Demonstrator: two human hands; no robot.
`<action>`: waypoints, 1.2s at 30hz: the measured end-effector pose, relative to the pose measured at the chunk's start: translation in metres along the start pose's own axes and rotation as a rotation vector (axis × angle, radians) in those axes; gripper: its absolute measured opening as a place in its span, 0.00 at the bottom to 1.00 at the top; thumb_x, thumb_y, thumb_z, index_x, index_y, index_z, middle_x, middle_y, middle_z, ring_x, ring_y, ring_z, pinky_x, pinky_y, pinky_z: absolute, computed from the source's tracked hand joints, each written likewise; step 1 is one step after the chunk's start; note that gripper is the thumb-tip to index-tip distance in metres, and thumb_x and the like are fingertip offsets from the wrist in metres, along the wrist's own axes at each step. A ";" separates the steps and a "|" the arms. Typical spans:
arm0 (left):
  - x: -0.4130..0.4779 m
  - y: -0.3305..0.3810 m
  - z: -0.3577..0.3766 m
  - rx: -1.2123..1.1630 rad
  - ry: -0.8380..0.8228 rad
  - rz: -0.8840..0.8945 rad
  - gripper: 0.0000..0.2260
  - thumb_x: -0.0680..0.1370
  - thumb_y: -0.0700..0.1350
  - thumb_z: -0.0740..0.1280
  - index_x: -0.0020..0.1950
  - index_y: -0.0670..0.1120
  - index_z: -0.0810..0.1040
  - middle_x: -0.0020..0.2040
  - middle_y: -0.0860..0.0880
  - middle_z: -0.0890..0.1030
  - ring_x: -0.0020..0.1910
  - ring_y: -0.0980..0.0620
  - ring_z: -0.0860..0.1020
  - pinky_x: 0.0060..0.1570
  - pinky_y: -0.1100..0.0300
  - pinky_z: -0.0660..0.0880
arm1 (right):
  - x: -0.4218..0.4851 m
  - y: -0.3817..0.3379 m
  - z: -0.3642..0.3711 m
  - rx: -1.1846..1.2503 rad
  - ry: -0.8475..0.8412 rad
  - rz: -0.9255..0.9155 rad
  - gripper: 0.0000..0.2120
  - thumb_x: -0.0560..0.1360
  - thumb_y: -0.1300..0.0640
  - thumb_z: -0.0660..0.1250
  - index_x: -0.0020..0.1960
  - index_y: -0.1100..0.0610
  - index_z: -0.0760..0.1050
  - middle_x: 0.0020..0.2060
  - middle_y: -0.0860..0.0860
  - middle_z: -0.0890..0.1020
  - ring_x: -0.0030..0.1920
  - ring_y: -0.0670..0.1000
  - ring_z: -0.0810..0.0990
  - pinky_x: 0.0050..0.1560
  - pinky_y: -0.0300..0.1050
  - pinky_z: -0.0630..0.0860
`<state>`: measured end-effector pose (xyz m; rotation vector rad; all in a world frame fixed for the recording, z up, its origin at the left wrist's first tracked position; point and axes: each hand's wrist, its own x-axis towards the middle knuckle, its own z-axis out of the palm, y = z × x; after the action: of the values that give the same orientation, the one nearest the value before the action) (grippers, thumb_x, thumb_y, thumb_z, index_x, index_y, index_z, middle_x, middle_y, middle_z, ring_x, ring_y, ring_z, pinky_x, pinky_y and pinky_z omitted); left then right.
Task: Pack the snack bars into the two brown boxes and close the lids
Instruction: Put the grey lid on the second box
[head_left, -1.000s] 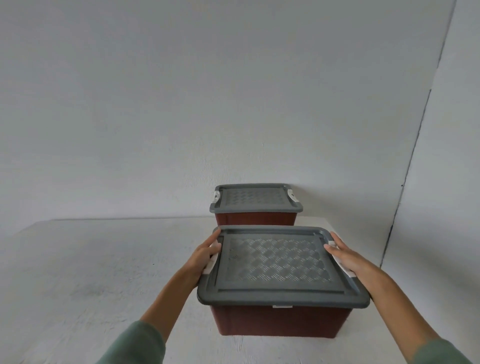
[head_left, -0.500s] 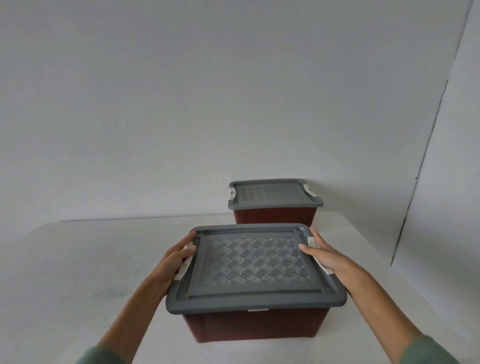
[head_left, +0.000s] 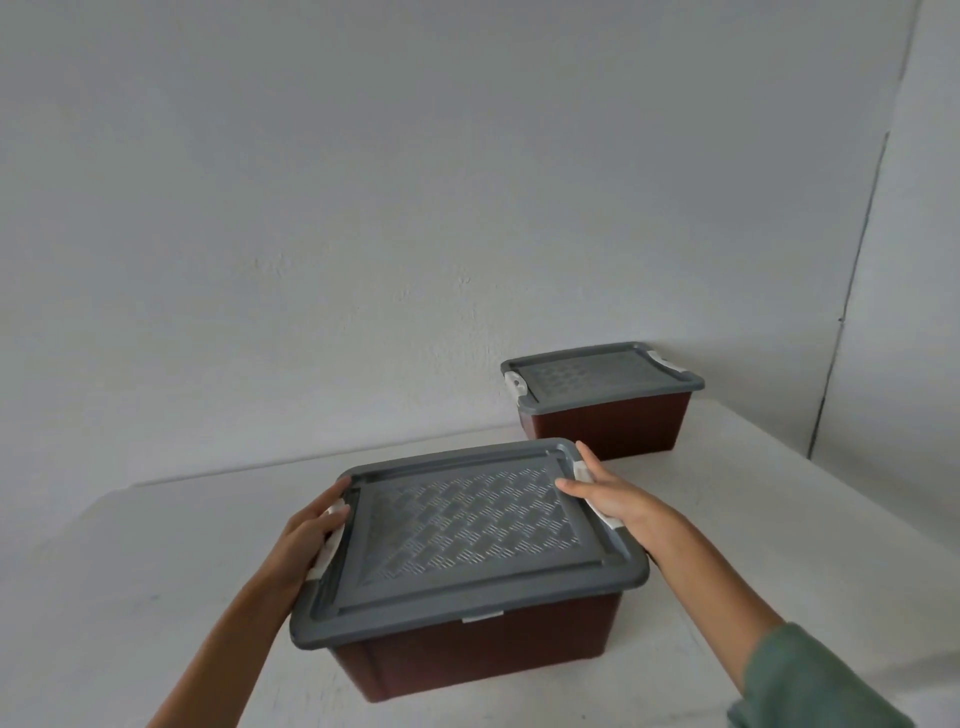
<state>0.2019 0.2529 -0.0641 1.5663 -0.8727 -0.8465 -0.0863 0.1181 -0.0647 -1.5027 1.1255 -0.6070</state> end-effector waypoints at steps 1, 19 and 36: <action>0.001 -0.001 -0.004 -0.002 0.004 0.005 0.19 0.80 0.35 0.57 0.71 0.46 0.67 0.58 0.46 0.74 0.52 0.51 0.74 0.55 0.58 0.68 | 0.000 -0.002 0.004 0.003 -0.006 0.004 0.35 0.78 0.54 0.63 0.76 0.47 0.44 0.76 0.50 0.51 0.76 0.52 0.53 0.74 0.49 0.55; -0.039 -0.002 0.032 1.290 -0.110 0.234 0.50 0.54 0.74 0.19 0.74 0.61 0.41 0.77 0.49 0.40 0.75 0.45 0.37 0.71 0.40 0.40 | -0.051 0.003 0.056 -1.043 0.205 -0.238 0.42 0.63 0.25 0.25 0.74 0.36 0.43 0.76 0.48 0.38 0.76 0.54 0.37 0.73 0.59 0.43; 0.015 0.001 0.061 1.250 0.030 0.263 0.52 0.53 0.76 0.23 0.74 0.62 0.47 0.78 0.50 0.48 0.76 0.45 0.47 0.69 0.35 0.49 | 0.033 -0.003 0.065 -1.074 0.397 -0.525 0.43 0.61 0.27 0.19 0.73 0.38 0.43 0.76 0.47 0.50 0.73 0.51 0.38 0.73 0.54 0.41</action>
<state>0.1551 0.2118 -0.0726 2.3893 -1.7045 0.0132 -0.0157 0.1182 -0.0853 -2.7433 1.4679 -0.7083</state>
